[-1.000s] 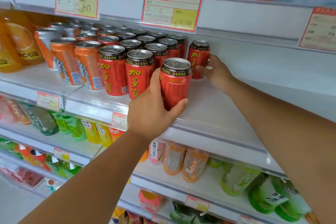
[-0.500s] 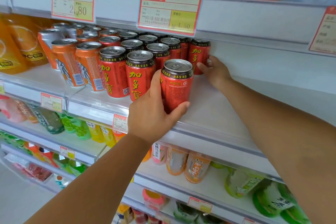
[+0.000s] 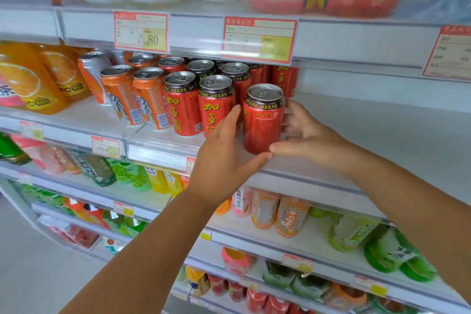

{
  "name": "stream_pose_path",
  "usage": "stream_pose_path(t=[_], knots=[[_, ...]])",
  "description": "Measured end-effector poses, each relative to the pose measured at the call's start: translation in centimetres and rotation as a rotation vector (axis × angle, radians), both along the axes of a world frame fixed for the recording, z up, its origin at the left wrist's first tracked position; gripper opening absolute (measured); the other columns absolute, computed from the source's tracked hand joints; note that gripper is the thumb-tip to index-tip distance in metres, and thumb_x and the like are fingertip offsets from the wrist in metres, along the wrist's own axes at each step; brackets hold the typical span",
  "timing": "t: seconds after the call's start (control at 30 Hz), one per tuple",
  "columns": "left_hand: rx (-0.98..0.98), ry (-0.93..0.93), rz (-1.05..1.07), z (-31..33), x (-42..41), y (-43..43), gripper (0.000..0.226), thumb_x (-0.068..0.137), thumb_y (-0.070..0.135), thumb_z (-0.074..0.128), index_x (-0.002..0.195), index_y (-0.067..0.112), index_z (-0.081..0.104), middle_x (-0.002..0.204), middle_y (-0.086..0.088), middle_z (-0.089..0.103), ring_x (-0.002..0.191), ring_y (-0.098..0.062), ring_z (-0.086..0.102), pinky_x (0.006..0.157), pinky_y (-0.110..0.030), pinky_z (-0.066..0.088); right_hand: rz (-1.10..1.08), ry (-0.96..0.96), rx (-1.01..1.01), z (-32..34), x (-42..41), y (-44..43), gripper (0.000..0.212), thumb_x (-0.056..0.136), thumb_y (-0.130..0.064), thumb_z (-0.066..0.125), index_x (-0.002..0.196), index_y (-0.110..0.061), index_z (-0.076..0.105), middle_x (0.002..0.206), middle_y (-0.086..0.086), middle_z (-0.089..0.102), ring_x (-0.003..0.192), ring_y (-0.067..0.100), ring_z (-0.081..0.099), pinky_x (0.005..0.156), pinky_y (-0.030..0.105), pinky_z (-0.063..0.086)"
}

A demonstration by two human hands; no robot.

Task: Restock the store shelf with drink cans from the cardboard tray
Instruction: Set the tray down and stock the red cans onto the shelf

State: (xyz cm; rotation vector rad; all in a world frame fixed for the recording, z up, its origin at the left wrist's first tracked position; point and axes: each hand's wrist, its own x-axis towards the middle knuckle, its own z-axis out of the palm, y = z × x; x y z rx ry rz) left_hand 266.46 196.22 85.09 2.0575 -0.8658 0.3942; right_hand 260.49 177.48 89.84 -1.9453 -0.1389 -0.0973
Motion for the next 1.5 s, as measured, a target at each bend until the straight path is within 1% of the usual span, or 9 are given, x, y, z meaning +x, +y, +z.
stream_pose_path(t=[0.1,0.2,0.27,0.37,0.53,0.63,0.77,0.97,1.5], knots=[[0.093,-0.271,0.093,-1.1,-0.7,2.0,0.072,0.074,0.063,0.065,0.129,0.018,0.059,0.119,0.001,0.062,0.108,-0.021,0.056,0.094,-0.034,0.046,-0.223,-0.093,-0.075,-0.6,0.7,1.7,0.093,0.064,-0.031,0.087,0.131,-0.039,0.022,0.126,-0.008,0.056,0.108,-0.002,0.058,0.087,0.012,0.047],[0.134,-0.406,0.139,-2.7,0.0,3.3,0.061,0.073,0.063,0.068,0.112,0.016,0.071,0.106,0.0,0.066,0.098,-0.026,0.058,0.087,-0.039,0.048,-0.306,-0.115,-0.096,-0.7,1.6,1.9,0.076,0.07,-0.025,0.085,0.125,-0.031,0.033,0.118,-0.006,0.061,0.1,-0.007,0.059,0.081,0.009,0.048],[0.129,-0.407,0.119,-3.7,0.7,3.5,0.06,0.071,0.059,0.074,0.112,0.014,0.071,0.104,-0.002,0.066,0.099,-0.027,0.058,0.091,-0.04,0.047,-0.281,-0.064,-0.096,-0.3,2.0,0.8,0.069,0.073,-0.02,0.082,0.128,-0.03,0.04,0.118,-0.008,0.061,0.105,0.001,0.06,0.094,0.023,0.049],[0.107,-0.381,0.097,-4.6,1.1,3.4,0.059,0.07,0.057,0.075,0.111,0.015,0.069,0.103,-0.001,0.064,0.101,-0.027,0.056,0.095,-0.036,0.043,-0.277,0.038,-0.132,0.1,2.2,-0.6,0.09,0.07,-0.031,0.083,0.144,-0.034,0.032,0.128,-0.002,0.051,0.114,0.016,0.056,0.09,0.028,0.044],[0.086,-0.379,0.081,-4.7,1.1,3.3,0.058,0.072,0.059,0.071,0.11,0.016,0.068,0.103,0.0,0.063,0.102,-0.026,0.054,0.094,-0.036,0.042,-0.439,-0.033,-0.173,-1.0,2.4,1.4,0.116,0.048,-0.057,0.087,0.14,-0.032,0.021,0.129,0.0,0.046,0.11,0.011,0.054,0.092,0.03,0.046],[0.091,-0.374,0.082,-4.8,1.1,3.3,0.058,0.074,0.06,0.069,0.111,0.016,0.067,0.104,0.0,0.062,0.102,-0.027,0.054,0.095,-0.037,0.042,-0.469,-0.086,-0.148,-1.3,3.1,2.5,0.105,0.056,-0.043,0.09,0.134,-0.026,0.022,0.131,0.001,0.047,0.113,0.009,0.055,0.095,0.024,0.045],[0.085,-0.394,0.085,-5.0,1.1,3.3,0.058,0.075,0.059,0.069,0.112,0.015,0.067,0.103,-0.002,0.062,0.103,-0.024,0.051,0.097,-0.043,0.043,-0.478,-0.106,-0.143,-0.8,3.5,2.1,0.084,0.068,-0.021,0.086,0.131,-0.019,0.03,0.111,-0.013,0.051,0.093,-0.011,0.052,0.069,-0.003,0.038],[0.082,-0.392,0.073,-5.0,1.1,3.3,0.058,0.077,0.06,0.067,0.114,0.015,0.066,0.105,-0.002,0.062,0.104,-0.024,0.051,0.097,-0.042,0.043,-0.624,-0.09,-0.162,-0.4,6.4,-1.1,0.072,0.07,-0.018,0.084,0.125,-0.011,0.038,0.119,0.005,0.056,0.106,0.018,0.058,0.091,0.035,0.048],[0.089,-0.433,0.078,-5.3,1.3,3.4,0.061,0.079,0.063,0.065,0.114,0.014,0.067,0.105,-0.003,0.063,0.104,-0.026,0.055,0.1,-0.038,0.042,-0.742,-0.121,-0.181,-1.7,11.3,-3.1,0.062,0.076,-0.028,0.08,0.127,-0.01,0.047,0.124,0.005,0.061,0.107,0.018,0.06,0.086,0.026,0.044]])
